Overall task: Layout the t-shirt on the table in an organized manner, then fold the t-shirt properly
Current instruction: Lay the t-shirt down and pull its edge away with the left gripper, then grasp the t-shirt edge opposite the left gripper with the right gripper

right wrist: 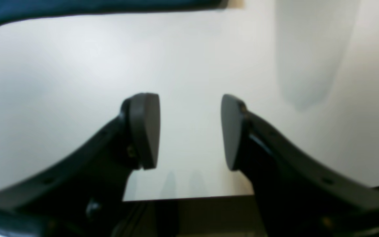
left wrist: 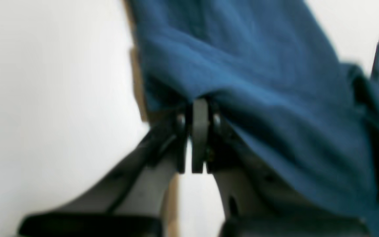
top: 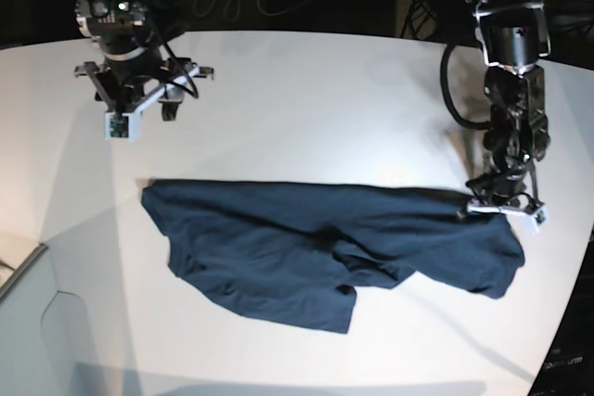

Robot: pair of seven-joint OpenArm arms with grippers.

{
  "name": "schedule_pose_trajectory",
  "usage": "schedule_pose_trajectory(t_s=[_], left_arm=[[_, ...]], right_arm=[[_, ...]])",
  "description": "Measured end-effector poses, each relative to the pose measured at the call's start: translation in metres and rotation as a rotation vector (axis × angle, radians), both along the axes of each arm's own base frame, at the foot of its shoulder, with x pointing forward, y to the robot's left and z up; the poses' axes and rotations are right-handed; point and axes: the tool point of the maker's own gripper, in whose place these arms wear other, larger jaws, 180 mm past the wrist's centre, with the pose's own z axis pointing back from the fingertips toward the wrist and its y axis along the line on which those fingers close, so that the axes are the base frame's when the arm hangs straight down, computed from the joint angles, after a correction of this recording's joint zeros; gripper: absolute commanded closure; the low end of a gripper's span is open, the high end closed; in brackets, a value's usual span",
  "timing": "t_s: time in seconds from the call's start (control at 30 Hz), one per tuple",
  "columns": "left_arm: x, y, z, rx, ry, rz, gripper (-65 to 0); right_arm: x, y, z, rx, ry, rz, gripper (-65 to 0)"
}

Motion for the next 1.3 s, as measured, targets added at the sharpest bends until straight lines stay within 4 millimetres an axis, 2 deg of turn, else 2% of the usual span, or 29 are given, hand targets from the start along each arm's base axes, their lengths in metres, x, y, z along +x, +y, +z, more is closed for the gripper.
schedule_pose_trajectory(t_s=[0.1, 0.2, 0.43, 0.5, 0.57, 0.67, 0.77, 0.9, 1.03, 1.13, 1.2, 1.3], left_arm=[[-0.004, 0.007, 0.031, 0.029, -0.089, 0.012, -0.1], [-0.008, 0.007, 0.076, 0.081, -0.204, 0.010, -0.1], [-0.018, -0.023, 0.204, 0.192, -0.524, -0.070, -0.1], [-0.025, -0.027, 0.223, 0.219, -0.566, -0.081, -0.1], [-0.030, -0.029, 0.229, 0.236, -0.574, -0.088, -0.1], [-0.036, -0.031, 0.234, 0.249, -0.583, -0.099, -0.1], [-0.046, -0.021, 0.234, 0.267, -0.576, -0.075, -0.1], [-0.062, -0.009, 0.218, 0.282, -0.520, -0.051, -0.1], [-0.081, 0.009, 0.183, 0.285, -0.417, -0.021, -0.1], [-0.099, 0.017, 0.136, 0.255, -0.279, -0.011, -0.1], [-0.107, 0.020, 0.111, 0.231, -0.214, -0.004, -0.1], [-0.117, 0.026, 0.086, 0.215, -0.152, 0.011, -0.1]], right_arm=[[0.000, 0.001, 0.000, 0.002, 0.000, 0.001, -30.2], [0.000, 0.000, 0.000, -0.001, -0.001, 0.001, -30.2], [0.003, 0.000, 0.002, 0.000, -0.008, 0.001, -30.2], [0.003, 0.000, 0.002, 0.001, -0.009, 0.001, -30.2], [0.004, 0.000, 0.002, 0.001, -0.011, 0.001, -30.2], [0.004, 0.001, 0.002, 0.001, -0.012, 0.001, -30.2], [0.004, 0.000, 0.002, 0.001, -0.010, 0.001, -30.2], [0.004, 0.000, 0.002, 0.001, -0.012, 0.001, -30.2], [0.012, 0.000, 0.007, 0.001, -0.029, 0.001, -30.2], [0.026, 0.000, 0.016, -0.001, -0.073, 0.003, -30.6], [0.036, 0.011, 0.020, 0.005, -0.092, 0.035, -30.6], [0.050, 0.032, 0.013, 0.041, -0.089, 0.081, -30.8]])
